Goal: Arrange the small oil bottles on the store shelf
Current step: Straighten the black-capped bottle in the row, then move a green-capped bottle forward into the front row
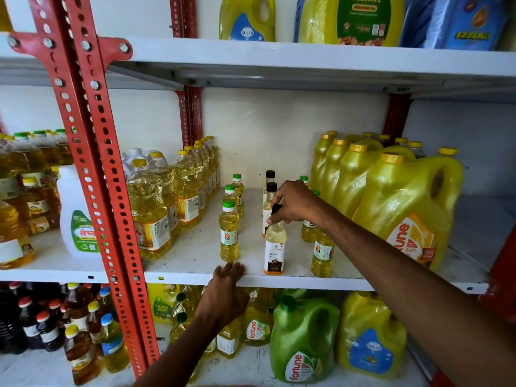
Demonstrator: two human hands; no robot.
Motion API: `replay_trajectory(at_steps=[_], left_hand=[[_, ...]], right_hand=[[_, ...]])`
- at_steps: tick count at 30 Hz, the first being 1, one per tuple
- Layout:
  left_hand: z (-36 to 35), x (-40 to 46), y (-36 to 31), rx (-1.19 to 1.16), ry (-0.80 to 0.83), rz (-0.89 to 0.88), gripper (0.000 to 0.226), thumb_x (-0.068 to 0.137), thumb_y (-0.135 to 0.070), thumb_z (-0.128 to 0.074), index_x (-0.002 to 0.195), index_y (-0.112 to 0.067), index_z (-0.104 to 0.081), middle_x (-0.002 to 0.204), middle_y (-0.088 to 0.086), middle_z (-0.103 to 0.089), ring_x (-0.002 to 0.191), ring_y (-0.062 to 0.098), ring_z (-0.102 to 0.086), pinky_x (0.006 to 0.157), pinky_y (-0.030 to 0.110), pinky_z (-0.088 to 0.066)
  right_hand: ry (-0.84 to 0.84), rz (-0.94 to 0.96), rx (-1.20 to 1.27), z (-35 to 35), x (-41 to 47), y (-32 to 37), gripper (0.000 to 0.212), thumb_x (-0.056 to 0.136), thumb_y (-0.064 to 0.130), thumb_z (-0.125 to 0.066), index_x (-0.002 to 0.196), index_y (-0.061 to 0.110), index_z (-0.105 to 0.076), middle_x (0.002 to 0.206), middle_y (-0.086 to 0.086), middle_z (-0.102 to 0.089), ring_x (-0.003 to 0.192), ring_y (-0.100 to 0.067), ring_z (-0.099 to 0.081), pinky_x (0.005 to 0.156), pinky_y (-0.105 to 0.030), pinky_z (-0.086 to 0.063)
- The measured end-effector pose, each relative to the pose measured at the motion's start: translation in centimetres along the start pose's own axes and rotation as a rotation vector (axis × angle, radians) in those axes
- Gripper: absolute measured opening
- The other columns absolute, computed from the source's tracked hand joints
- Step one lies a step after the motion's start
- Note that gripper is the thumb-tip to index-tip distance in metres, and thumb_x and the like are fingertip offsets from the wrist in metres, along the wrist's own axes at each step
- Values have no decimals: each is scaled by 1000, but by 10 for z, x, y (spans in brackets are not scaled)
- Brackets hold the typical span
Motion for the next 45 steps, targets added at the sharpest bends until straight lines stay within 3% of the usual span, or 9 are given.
replay_trajectory(at_steps=[5, 7, 12, 14, 20, 25, 34, 40, 45], left_hand=[[13, -4, -3, -8, -32, -56, 68, 86, -34, -64, 144, -14, -34, 154, 5, -32, 145, 19, -21, 116, 32, -14], [25, -9, 3, -14, -89, -43, 67, 87, -31, -63, 144, -15, -33, 153, 2, -28, 143, 17, -18, 116, 35, -16], [48, -16, 45, 115, -114, 38, 66, 86, -40, -48, 144, -14, -33, 151, 9, -38, 144, 26, -25, 118, 42, -16], [52, -17, 62, 126, -83, 80, 66, 85, -41, -50, 142, -11, -37, 150, 11, -41, 143, 27, -27, 118, 44, -19], [55, -16, 72, 78, 9, 110, 66, 80, -34, -58, 141, -16, -40, 152, 7, -38, 143, 22, -27, 120, 42, -19], [54, -16, 73, 56, -9, 111, 66, 81, -26, -62, 142, -18, -38, 153, 5, -37, 144, 21, -25, 121, 43, -18], [54, -19, 69, 60, -82, 59, 64, 80, -29, -69, 137, -10, -45, 143, 8, -49, 136, 26, -38, 117, 40, -21], [57, -20, 66, 55, -75, 61, 66, 82, -30, -67, 140, -11, -41, 146, 7, -46, 138, 24, -35, 118, 40, -17], [58, -21, 66, 41, -78, 72, 65, 81, -30, -68, 138, -11, -43, 144, 7, -48, 136, 25, -38, 117, 39, -18]], right_hand=[[43, -24, -57, 2, -4, 5, 48, 62, 26, -90, 102, 6, -73, 57, -1, -62, 64, -27, -74, 52, -20, -53], [42, -31, -145, 4, -4, 7, 56, 61, 37, -89, 105, 7, -73, 69, -7, -68, 63, -25, -71, 60, -27, -56], [-199, 87, -338, 8, 9, 33, 69, 62, 59, -78, 114, 14, -69, 112, -11, -71, 103, -29, -66, 82, -35, -55], [-219, 198, -259, -4, 16, 54, 59, 71, 50, -75, 119, 17, -67, 117, -9, -71, 109, -29, -65, 88, -38, -55], [142, 249, -289, -70, 52, 77, 56, 83, 11, -66, 136, 20, -52, 141, -13, -54, 124, -31, -55, 102, -36, -48], [186, 241, -294, -75, 68, 78, 37, 83, 2, -65, 119, 9, -66, 129, -13, -62, 118, -27, -58, 90, -23, -42], [102, 227, -286, -70, 73, 79, 42, 76, 28, -79, 113, 10, -71, 118, -11, -69, 110, -27, -62, 88, -30, -49], [121, 219, -242, -69, 69, 81, 37, 73, 19, -82, 107, 9, -73, 119, -12, -68, 111, -26, -61, 92, -33, -51], [136, 218, -226, -69, 63, 82, 35, 73, 18, -82, 106, 9, -74, 118, -11, -68, 110, -25, -61, 82, -25, -44]])
Point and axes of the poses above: each hand's wrist, its own x-axis towards the middle knuckle, its own z-axis out of the back of the hand, y = z × x, the point moved 5 cm from there along x, towards the middle knuckle
